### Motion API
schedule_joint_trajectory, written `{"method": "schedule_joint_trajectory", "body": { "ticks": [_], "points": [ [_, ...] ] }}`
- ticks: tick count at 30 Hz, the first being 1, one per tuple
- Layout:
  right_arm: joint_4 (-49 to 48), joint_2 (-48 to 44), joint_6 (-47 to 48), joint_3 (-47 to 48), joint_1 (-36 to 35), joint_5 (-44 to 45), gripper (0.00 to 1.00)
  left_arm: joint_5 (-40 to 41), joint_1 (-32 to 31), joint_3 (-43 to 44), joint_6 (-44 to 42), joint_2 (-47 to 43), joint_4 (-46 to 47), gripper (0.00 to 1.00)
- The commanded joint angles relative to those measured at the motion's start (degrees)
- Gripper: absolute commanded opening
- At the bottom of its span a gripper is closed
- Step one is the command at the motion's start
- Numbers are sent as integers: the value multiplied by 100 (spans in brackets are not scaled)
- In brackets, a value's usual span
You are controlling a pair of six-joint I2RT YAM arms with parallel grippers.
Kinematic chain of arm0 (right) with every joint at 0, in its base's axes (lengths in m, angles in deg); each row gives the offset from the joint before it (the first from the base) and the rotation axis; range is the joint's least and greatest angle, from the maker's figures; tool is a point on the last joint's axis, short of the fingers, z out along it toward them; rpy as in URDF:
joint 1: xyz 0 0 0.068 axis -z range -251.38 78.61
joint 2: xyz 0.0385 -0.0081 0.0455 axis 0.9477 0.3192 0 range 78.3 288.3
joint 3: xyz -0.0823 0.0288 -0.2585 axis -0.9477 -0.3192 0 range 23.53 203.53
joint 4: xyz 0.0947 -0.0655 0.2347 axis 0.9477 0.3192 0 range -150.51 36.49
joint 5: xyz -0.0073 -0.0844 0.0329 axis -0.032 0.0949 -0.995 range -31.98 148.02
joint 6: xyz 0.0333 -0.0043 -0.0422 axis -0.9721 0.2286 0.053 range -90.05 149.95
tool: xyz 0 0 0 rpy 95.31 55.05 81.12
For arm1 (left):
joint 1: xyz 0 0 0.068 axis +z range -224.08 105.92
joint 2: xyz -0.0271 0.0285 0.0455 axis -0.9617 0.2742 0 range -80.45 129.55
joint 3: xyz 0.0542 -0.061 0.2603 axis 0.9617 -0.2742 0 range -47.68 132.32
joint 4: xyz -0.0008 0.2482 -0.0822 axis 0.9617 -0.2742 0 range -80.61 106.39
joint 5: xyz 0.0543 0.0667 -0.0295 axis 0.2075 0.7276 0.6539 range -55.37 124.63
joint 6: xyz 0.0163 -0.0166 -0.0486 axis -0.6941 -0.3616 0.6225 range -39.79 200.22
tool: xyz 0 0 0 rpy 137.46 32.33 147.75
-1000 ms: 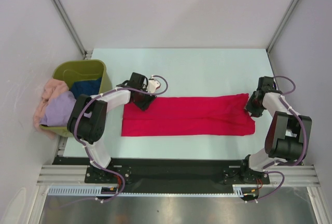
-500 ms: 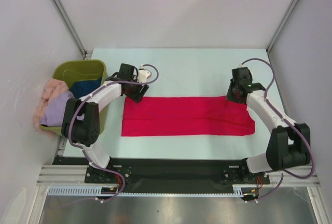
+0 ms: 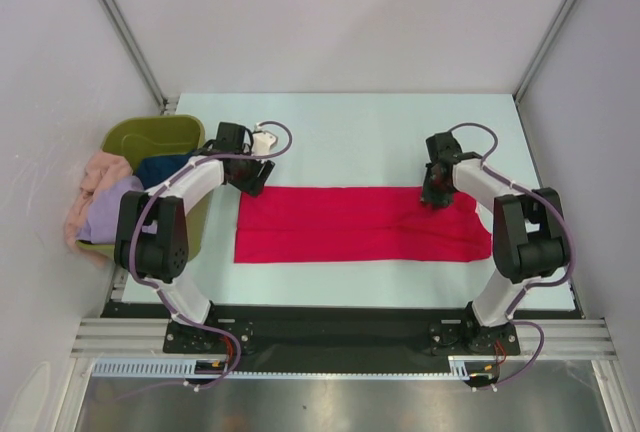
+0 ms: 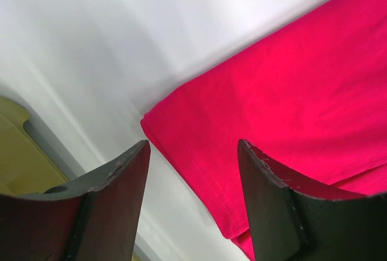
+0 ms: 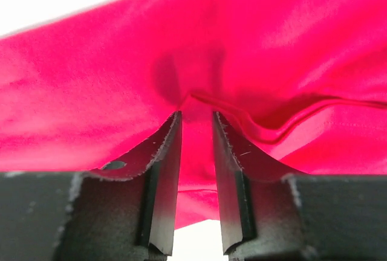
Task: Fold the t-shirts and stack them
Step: Fold the tshirt
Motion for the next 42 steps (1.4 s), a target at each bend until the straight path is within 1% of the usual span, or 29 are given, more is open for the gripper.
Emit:
{"method": "schedule_joint_trajectory", "body": {
  "ticks": [1, 5, 8, 10, 11, 12, 17, 20, 27, 29, 36, 42],
  "points": [
    [-67, 121, -105, 252, -33, 25, 33, -86, -6, -17, 101, -220, 60, 65],
    [-76, 296, -132, 270, -25, 33, 33, -86, -6, -25, 84, -176, 60, 65],
    [-32, 411, -158, 314, -34, 68, 29, -69, -6, -25, 75, -158, 69, 65],
    [73, 429, -193, 384, -34, 130, 22, -69, -6, -34, 75, -158, 69, 65],
    [117, 411, -211, 410, -34, 165, 15, -60, 2, -34, 75, -158, 60, 65],
    [144, 376, -237, 419, -25, 226, 13, -69, -6, -34, 66, -158, 60, 65],
    [258, 69, -255, 463, -34, 262, 11, -69, 2, -34, 57, -132, 60, 65],
    [311, -37, -263, 472, -25, 297, 3, -69, -6, -8, 57, -114, 60, 65],
    [451, -309, -255, 533, -25, 367, 3, -78, -6, 18, 49, -88, 51, 65],
    [373, -362, -202, 525, -42, 298, 0, -78, -6, 10, 49, -88, 60, 65],
    [-84, -389, -149, 472, -236, -72, 0, -51, 2, 18, 40, -97, 60, 65],
    [-532, -196, -114, 402, -297, -344, 0, -7, 2, -8, 13, -123, 86, 65]
  ]
}}
